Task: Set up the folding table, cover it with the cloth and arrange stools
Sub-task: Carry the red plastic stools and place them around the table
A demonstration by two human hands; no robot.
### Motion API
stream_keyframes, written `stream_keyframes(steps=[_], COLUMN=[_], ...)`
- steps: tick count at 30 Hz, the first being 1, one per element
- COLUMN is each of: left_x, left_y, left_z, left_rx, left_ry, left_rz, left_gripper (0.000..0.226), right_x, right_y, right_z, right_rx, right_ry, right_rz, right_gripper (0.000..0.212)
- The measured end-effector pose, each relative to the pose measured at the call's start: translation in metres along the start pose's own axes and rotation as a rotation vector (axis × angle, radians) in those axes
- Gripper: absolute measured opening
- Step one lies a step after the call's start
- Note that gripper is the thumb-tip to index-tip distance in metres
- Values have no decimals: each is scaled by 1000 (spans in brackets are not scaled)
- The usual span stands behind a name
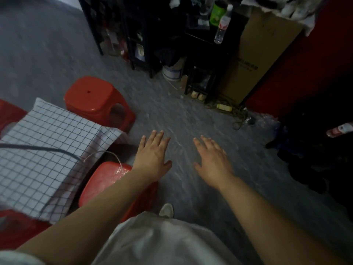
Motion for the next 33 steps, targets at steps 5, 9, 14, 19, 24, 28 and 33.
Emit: stream_keyframes(steps=[5, 9, 14, 19, 24, 28, 33], left_x=[8, -5, -24, -41, -71, -110, -173], left_y=[10, 6, 8, 40, 79, 102, 122], left_z=[-62, -102, -155, -187, -197, -201, -218], left_rx=[16, 40, 87, 214, 349, 426, 464], left_ry=[56, 164, 347, 546, 690, 789, 862], left_rz=[-2, 0, 19, 56, 57, 76, 127], left_gripper=[91, 92, 90, 89, 88, 88, 87], right_x=[34, 52, 63, 52, 6, -46, -115], right_y=[21, 20, 22, 57, 88, 97, 110], right_z=[-63, -123, -214, -296, -357, -396, -445], right_rx=[-3, -22, -65, -58, -38, -53, -28], right_ry=[38, 101, 236, 406, 544, 659, 734], right_rz=[27, 35, 48, 75, 119, 157, 176], right_gripper=[80, 79, 81, 79, 78, 77, 76])
Point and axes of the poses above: each hand's wrist, its own z-axis away from the middle knuckle, its own y-axis out of the back of the hand, x = y × z, the point moved 8 cm from there along -z, towards the middle knuckle, and after that the axes turned 13 degrees about z, right-handed, at the moved point
